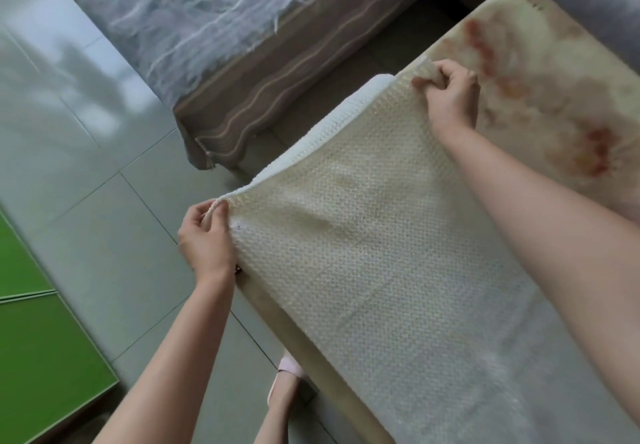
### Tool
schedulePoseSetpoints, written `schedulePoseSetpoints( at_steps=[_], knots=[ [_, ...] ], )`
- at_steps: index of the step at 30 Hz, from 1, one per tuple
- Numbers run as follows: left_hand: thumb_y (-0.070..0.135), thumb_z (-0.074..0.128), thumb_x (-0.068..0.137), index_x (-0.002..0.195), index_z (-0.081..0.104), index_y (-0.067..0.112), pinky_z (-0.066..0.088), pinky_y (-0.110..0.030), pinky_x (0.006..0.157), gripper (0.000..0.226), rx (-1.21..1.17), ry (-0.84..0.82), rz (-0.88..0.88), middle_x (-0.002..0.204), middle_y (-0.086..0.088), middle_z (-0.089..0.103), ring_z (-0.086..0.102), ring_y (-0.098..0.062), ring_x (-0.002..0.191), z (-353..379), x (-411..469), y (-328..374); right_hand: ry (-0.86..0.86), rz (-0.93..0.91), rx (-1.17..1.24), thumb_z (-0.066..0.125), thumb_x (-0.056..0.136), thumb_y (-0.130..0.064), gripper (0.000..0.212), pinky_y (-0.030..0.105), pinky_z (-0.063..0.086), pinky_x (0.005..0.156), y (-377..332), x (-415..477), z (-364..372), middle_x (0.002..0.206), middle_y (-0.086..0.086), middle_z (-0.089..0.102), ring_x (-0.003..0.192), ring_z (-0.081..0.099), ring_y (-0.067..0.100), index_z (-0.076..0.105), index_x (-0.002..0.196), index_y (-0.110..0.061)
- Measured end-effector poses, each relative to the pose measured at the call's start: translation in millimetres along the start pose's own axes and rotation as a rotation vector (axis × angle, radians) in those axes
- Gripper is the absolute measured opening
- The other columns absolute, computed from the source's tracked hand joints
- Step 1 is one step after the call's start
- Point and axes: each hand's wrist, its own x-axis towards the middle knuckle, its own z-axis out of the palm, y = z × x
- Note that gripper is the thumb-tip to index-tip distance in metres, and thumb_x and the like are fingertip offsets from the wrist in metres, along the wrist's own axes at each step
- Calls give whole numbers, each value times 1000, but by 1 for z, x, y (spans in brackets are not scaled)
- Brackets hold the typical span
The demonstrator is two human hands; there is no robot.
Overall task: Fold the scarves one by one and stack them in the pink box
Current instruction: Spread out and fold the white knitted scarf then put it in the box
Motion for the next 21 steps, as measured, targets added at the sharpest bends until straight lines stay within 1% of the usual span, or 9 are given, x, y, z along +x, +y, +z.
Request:
schedulePoseSetpoints(
  at_steps=[3, 7, 9, 11, 15, 17, 18, 19, 21],
  knots=[
    [23, 60, 90, 92, 63, 17, 40, -1, 65, 7, 47, -1, 21, 89, 8, 65, 58, -3, 82, 3, 13, 3, -21, 1, -35, 65, 83, -29, 9, 24, 37, 66, -6, 8, 13, 68, -15, 53, 74, 50, 6, 58, 77, -25],
    [24, 59, 91, 94, 64, 16, 43, -18, 77, 10, 56, 20, -26, 95, 1, 66, 60, -10, 88, 8, 29, -3, 0, 31, -19, 65, 84, -28, 20, 24, 37, 66, -6, 15, 24, 64, -18, 48, 73, 48, 7, 52, 68, -26],
    [24, 57, 92, 98, 64, 11, 42, -13, 71, 15, 51, 48, -42, 95, 0, 65, 57, -10, 87, 10, 37, 1, 26, 26, -2, 65, 83, -29, 26, 24, 39, 66, -12, 21, 24, 63, -19, 48, 70, 47, 4, 48, 63, -28],
    [23, 55, 93, 100, 62, 10, 40, -10, 64, 17, 36, 78, -36, 94, 0, 62, 55, -10, 85, 9, 45, 6, 52, 8, 28, 65, 83, -29, 24, 23, 42, 67, -18, 29, 25, 63, -20, 50, 65, 47, -2, 49, 65, -29],
    [25, 52, 95, 95, 57, 16, 36, -17, 70, 11, 117, 49, -14, 96, 0, 62, 55, -11, 86, 6, 49, 7, -2, 8, 15, 64, 86, -29, 14, 18, 40, 66, -13, 33, 29, 67, -19, 51, 65, 47, -5, 55, 75, -26],
    [28, 52, 95, 99, 59, 16, 36, -20, 72, 14, 218, 0, -34, 96, 2, 61, 55, -12, 88, 4, 48, 5, -101, 44, -49, 64, 87, -30, 8, 22, 40, 72, -5, 29, 32, 78, -14, 54, 77, 51, 3, 59, 87, -23],
    [30, 52, 94, 101, 60, 17, 38, -23, 76, 17, 283, -42, -31, 99, 3, 62, 55, -13, 91, 3, 46, 4, -181, 75, -96, 65, 87, -29, 16, 24, 42, 79, -2, 24, 33, 91, -10, 56, 89, 51, 7, 60, 101, -21],
    [31, 54, 93, 103, 61, 17, 41, -27, 81, 18, 340, -80, -10, 103, 2, 63, 55, -16, 98, 3, 46, 2, -249, 103, -133, 66, 87, -28, 34, 25, 41, 89, 0, 20, 33, 108, -6, 57, 103, 50, 11, 56, 118, -19],
    [29, 57, 91, 113, 60, 17, 39, -36, 96, 25, 453, -119, 48, 117, -3, 60, 46, -23, 116, 3, 42, 0, -315, 107, -190, 68, 86, -26, 59, 30, 36, 103, 3, 12, 31, 136, 1, 49, 125, 44, 18, 42, 138, -16]
  ],
)
